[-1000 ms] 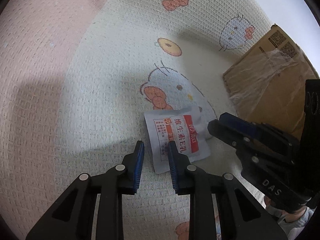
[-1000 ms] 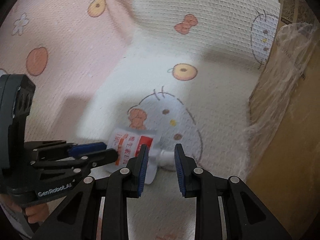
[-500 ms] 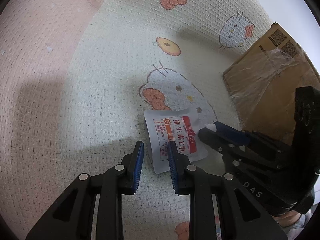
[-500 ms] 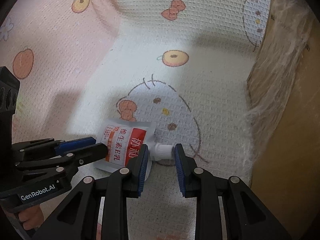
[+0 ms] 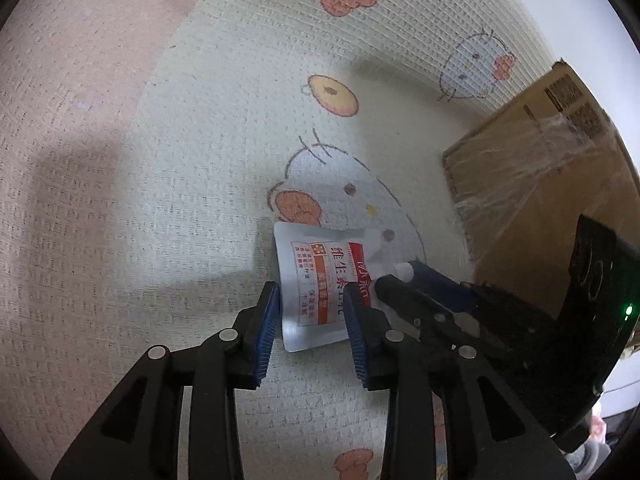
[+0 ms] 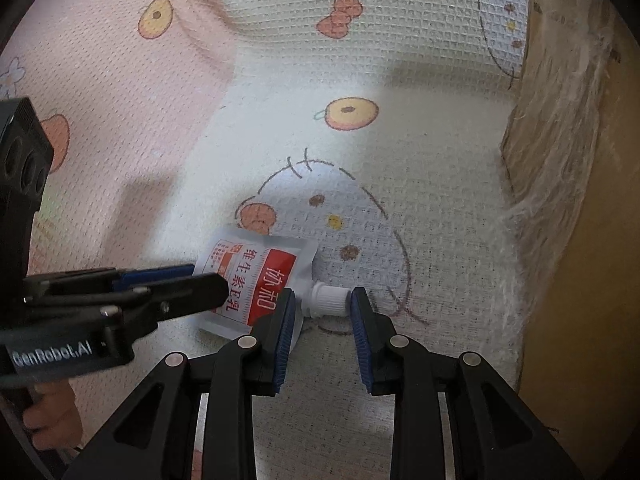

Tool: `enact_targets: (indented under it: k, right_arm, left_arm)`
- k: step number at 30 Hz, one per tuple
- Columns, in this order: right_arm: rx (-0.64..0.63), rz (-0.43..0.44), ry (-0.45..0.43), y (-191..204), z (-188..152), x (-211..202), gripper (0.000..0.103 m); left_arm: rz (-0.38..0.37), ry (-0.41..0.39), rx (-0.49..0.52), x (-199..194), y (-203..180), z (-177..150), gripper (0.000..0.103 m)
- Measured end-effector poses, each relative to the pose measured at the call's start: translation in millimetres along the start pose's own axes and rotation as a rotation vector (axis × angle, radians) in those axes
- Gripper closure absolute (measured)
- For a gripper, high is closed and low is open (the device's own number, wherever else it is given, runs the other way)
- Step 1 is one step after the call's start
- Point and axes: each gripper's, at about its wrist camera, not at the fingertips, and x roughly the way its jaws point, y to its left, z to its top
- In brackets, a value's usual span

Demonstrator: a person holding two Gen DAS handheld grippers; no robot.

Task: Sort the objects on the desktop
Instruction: 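Close the left gripper on the sachet body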

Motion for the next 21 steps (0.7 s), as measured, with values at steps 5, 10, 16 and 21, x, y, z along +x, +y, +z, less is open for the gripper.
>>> enact_targets:
  k: [5,10,16,21]
  right_arm:
    - [-0.002,0.026,-0.001,2,3,2,0.078]
    - [0.03,0.052,-0.003,1,5,1,0.078]
    - [0.075,0.086,0.002,-8,5,4,0.078]
    - [0.014,0.051,0.009,1,7,4,0.077]
  left_arm:
    - [0.018,-0.016,0.003,-7,3,-1,0.065]
    - [0.014,0.004,-0.006,2,8,6,0.065]
    - [-0.015,-0.007,-0.008,9,15,2,0.064]
    - [-0.037,-0.016,-0.026,6,17,0,0.064]
